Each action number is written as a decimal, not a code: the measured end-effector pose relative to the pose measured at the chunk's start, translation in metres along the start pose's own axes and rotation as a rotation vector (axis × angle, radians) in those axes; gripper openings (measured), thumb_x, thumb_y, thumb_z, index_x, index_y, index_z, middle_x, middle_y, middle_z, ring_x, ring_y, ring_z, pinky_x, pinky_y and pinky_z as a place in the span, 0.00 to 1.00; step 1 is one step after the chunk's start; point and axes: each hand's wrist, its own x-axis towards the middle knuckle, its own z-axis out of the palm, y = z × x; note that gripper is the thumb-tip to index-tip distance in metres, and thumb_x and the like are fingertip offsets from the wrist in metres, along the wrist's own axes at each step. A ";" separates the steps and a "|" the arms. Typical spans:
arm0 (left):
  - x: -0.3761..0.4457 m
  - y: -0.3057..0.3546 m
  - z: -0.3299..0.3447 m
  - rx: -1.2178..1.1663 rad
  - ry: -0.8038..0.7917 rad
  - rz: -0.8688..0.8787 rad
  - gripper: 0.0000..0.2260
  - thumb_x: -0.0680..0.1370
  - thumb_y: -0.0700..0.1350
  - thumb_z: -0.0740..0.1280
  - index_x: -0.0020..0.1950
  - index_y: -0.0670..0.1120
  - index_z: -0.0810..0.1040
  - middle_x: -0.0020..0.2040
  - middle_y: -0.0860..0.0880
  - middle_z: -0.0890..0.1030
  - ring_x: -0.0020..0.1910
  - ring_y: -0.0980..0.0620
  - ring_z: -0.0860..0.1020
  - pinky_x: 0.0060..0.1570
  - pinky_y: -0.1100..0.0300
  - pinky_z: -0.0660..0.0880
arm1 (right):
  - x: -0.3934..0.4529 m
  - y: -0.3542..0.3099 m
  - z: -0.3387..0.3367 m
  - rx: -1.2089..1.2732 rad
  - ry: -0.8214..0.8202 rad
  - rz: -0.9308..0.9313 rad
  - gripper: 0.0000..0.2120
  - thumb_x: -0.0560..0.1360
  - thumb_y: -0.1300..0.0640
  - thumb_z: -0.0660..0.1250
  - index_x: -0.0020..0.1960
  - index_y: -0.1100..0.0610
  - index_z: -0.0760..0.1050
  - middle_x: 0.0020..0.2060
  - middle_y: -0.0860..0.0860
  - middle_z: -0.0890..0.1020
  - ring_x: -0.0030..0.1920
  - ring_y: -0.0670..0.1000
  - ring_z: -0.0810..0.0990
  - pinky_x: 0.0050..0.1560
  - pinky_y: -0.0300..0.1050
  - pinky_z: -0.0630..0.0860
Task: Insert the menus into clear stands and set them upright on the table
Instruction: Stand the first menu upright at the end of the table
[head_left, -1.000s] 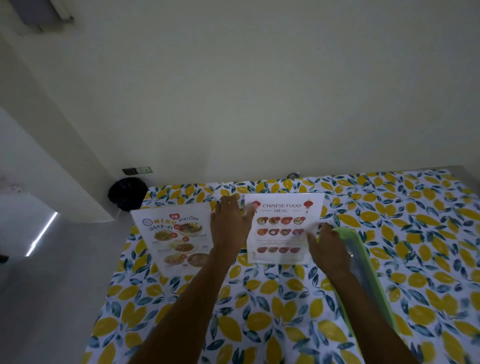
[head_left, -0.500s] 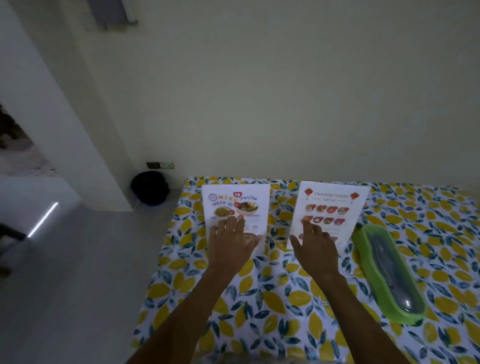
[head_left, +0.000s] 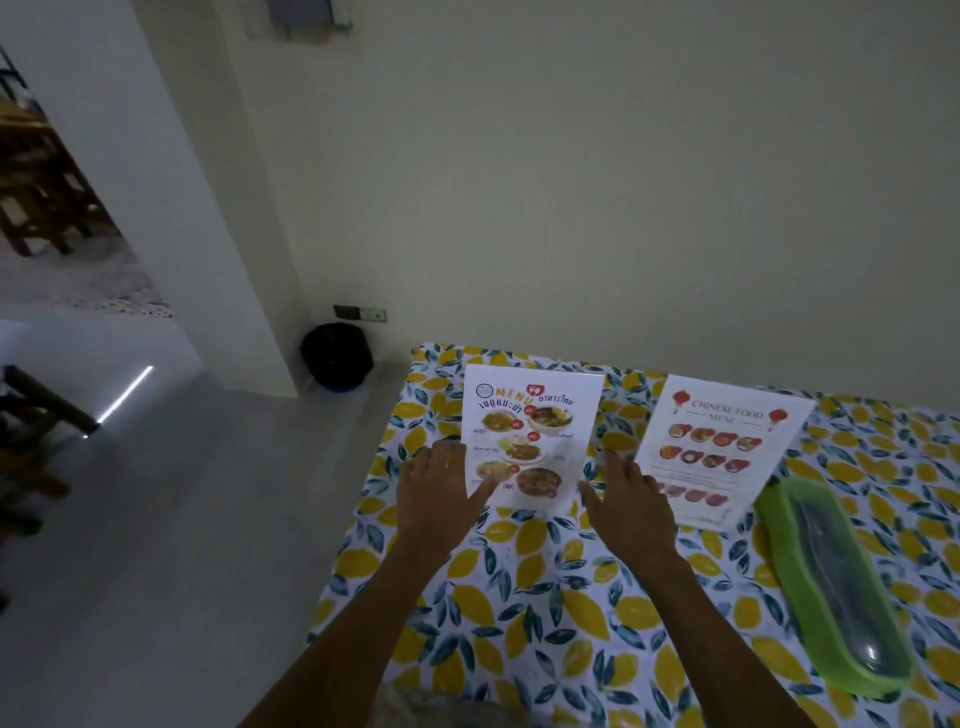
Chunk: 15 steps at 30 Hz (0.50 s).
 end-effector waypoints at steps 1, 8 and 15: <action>0.003 -0.003 0.003 -0.003 -0.012 -0.024 0.34 0.76 0.69 0.54 0.65 0.43 0.75 0.62 0.41 0.79 0.60 0.39 0.77 0.58 0.43 0.74 | 0.006 0.001 0.003 0.028 -0.032 0.006 0.32 0.80 0.40 0.58 0.77 0.57 0.58 0.72 0.59 0.69 0.67 0.63 0.72 0.60 0.59 0.74; 0.028 -0.009 0.025 -0.055 -0.280 -0.177 0.40 0.77 0.69 0.54 0.79 0.45 0.52 0.74 0.44 0.69 0.70 0.43 0.70 0.68 0.43 0.65 | 0.055 0.012 0.025 0.345 -0.202 0.149 0.37 0.78 0.40 0.63 0.78 0.57 0.54 0.72 0.59 0.71 0.67 0.62 0.75 0.62 0.59 0.75; 0.060 -0.007 0.047 -0.140 -0.342 -0.268 0.38 0.79 0.64 0.58 0.80 0.45 0.48 0.68 0.44 0.76 0.60 0.43 0.79 0.56 0.46 0.77 | 0.096 0.019 0.053 0.363 -0.236 0.122 0.30 0.78 0.43 0.64 0.74 0.57 0.62 0.62 0.56 0.80 0.61 0.61 0.79 0.57 0.55 0.77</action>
